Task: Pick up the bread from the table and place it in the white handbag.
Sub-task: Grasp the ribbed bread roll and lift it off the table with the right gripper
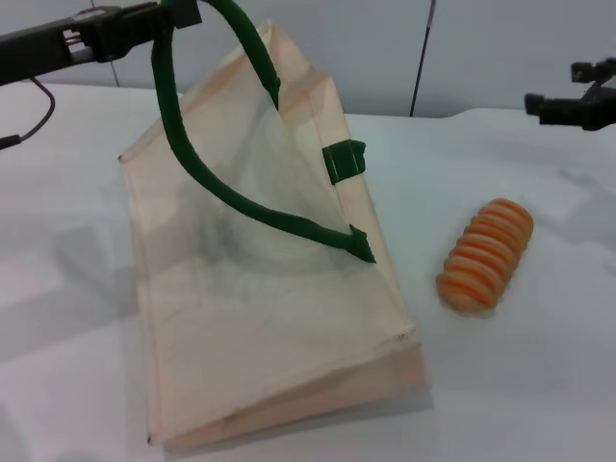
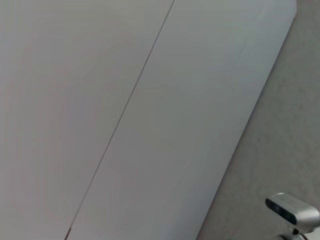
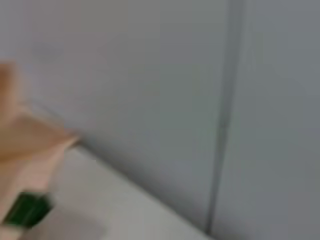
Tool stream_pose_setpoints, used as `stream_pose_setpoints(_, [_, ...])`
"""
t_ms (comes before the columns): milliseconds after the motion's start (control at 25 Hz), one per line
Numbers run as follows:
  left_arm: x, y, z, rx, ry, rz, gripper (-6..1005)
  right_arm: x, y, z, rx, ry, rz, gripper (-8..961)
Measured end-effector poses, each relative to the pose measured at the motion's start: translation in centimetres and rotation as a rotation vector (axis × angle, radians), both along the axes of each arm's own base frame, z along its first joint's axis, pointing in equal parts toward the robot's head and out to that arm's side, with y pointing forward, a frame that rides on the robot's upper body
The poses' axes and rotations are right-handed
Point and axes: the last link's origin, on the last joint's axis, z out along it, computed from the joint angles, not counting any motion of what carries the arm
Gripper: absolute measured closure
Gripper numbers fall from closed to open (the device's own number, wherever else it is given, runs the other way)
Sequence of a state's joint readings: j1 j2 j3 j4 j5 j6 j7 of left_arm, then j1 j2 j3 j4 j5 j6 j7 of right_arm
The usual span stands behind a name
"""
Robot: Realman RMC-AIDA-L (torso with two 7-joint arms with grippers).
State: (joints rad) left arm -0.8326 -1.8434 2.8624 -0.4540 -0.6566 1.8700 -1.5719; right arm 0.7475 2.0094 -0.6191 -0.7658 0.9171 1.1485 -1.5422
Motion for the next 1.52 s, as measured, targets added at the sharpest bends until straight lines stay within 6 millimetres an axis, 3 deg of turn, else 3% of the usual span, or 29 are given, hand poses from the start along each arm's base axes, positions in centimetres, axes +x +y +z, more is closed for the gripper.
stream_pose_setpoints(400, [-0.2,-0.1,0.1,0.000,0.000,0.006,857,-3.9,-1.3,0.3,-0.188,-0.411,0.268,65])
stream_pose_setpoints(760, [-0.4,0.0,0.1,-0.001,0.000,0.023,857,-4.9,-1.6,-0.4,-0.269,-0.667,0.271,64])
stream_pose_setpoints(1160, [-0.4,0.0,0.1,-0.008,-0.005,0.031,858,-5.3,-3.0,-3.7,-0.412,-0.783,0.341,65])
stream_pose_setpoints(1520, [-0.4,0.0,0.1,-0.009,-0.006,0.031,858,-6.1,-3.1,-6.1,-0.430,-0.926,0.375,65])
